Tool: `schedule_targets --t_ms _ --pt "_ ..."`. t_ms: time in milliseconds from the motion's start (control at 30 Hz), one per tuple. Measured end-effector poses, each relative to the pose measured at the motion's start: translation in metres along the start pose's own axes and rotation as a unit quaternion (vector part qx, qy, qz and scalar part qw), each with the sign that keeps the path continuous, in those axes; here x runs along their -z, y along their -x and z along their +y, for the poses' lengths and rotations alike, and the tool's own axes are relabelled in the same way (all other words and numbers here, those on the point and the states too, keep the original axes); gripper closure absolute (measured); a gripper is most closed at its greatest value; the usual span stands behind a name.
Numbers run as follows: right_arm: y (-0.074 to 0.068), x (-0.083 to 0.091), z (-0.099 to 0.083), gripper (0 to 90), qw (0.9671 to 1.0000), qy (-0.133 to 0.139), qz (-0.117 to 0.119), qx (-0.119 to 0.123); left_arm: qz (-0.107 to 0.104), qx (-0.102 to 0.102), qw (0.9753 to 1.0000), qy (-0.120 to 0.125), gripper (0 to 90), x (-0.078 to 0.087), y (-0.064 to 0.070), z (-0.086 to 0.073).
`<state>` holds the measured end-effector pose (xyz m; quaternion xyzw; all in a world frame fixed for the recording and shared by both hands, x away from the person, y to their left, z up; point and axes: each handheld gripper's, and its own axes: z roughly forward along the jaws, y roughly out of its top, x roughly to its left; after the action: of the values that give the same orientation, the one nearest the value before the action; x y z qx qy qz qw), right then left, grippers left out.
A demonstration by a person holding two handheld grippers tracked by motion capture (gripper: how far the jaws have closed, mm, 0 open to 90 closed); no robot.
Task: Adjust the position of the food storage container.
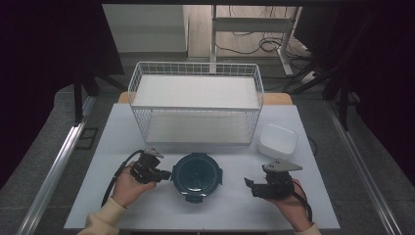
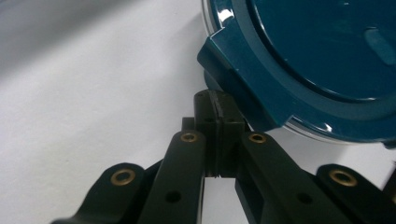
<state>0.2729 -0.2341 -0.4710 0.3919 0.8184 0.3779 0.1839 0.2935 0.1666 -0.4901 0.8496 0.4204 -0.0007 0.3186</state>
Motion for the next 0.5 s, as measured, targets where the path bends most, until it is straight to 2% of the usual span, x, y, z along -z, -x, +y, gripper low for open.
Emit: schedule_targets --t_ms 33,67,100,133,167,267,367,400,433,467,500 --pt "0.0 0.0 0.0 20.3 1.0 0.0 0.0 0.0 0.0 0.0 1.0 0.0 90.0 0.0 0.0 0.0" --pt "-0.002 0.0 0.004 20.3 1.0 0.0 -0.003 -0.003 0.006 0.009 0.9998 0.015 90.0 0.007 -0.004 -0.002" --pt "-0.002 0.0 0.004 20.3 1.0 0.0 -0.003 -0.003 0.006 0.009 0.9998 0.015 89.9 0.007 -0.004 -0.002" --pt "-0.003 0.0 0.011 20.2 0.9999 0.002 -0.003 -0.011 0.005 0.018 0.9991 0.038 89.7 0.017 -0.008 -0.005" --pt "-0.003 0.0 0.011 20.2 0.9999 0.002 -0.003 -0.011 0.005 0.018 0.9991 0.038 89.5 0.017 -0.008 -0.005" --pt "-0.008 0.002 0.028 20.5 0.9993 0.015 0.004 -0.033 0.009 0.028 0.9972 0.069 88.6 0.031 -0.012 -0.014" --pt "-0.012 0.001 0.034 20.5 0.9989 0.02 0.01 -0.041 0.01 0.031 0.996 0.083 84.1 0.034 -0.011 -0.017" --pt "-0.016 -0.002 0.039 20.3 0.9988 0.015 0.021 -0.041 0.013 0.034 0.995 0.093 71.1 0.036 -0.011 -0.018" --pt "-0.016 -0.002 0.039 20.3 0.9988 0.015 0.021 -0.041 0.017 0.036 0.9943 0.099 71.1 0.038 -0.01 -0.018" --pt "-0.019 -0.006 0.042 19.7 0.9986 0.012 0.032 -0.04 0.02 0.044 0.993 0.108 51.9 0.04 -0.009 -0.018" --pt "-0.019 -0.006 0.042 19.7 0.9986 0.012 0.032 -0.04 0.02 0.044 0.993 0.108 45.2 0.04 -0.009 -0.018"
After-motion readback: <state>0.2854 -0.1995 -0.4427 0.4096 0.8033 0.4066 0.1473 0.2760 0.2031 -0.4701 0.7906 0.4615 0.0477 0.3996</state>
